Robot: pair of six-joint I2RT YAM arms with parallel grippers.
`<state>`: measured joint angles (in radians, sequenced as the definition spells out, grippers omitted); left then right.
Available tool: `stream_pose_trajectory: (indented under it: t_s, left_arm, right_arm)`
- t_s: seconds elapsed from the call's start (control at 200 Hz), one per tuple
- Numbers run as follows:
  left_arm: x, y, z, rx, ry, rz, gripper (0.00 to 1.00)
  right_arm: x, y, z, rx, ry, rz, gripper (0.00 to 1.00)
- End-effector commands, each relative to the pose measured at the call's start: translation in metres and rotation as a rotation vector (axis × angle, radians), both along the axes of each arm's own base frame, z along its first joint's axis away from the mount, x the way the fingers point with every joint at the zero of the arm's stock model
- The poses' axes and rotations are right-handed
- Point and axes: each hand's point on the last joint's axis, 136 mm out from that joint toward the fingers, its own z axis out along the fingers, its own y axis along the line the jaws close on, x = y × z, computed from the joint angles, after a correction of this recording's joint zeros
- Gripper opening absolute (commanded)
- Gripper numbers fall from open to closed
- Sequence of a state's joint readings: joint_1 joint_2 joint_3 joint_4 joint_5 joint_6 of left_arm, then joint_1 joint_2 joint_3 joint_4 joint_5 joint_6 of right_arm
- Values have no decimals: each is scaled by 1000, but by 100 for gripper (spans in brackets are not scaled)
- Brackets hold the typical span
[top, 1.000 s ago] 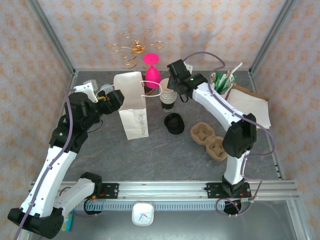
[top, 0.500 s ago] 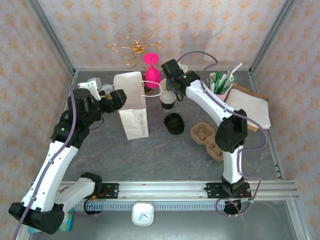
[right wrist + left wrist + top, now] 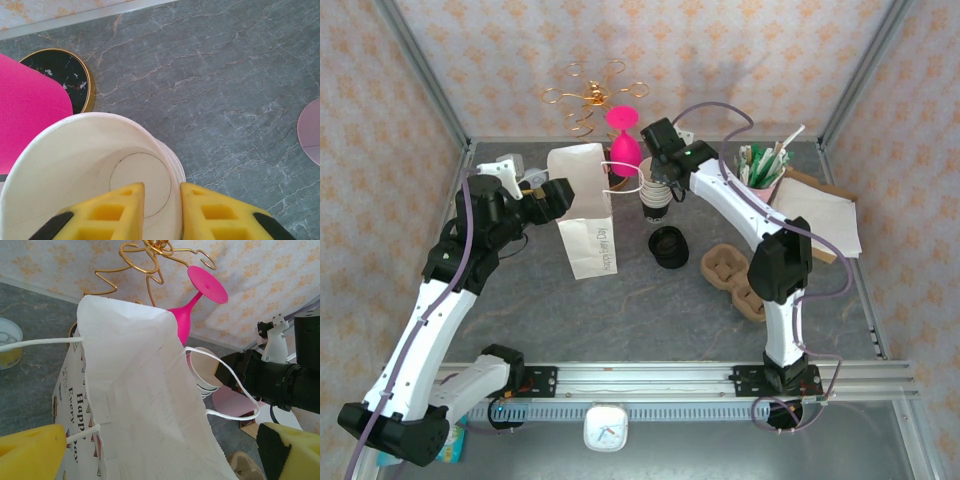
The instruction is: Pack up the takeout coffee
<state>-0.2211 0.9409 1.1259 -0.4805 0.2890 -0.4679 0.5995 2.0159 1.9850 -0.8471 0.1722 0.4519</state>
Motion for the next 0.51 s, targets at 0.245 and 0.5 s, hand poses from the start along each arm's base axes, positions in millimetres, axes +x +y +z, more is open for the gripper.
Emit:
stream_pose_trajectory:
  t_s: [0.245, 0.5]
  left_arm:
    - [-3, -6, 12, 19, -20, -45, 99]
    - [-3, -10, 23, 14, -29, -67, 99]
  right_arm:
    - [2, -1, 16, 9, -24, -17, 8]
    - [1, -3, 38, 106, -61, -38, 0]
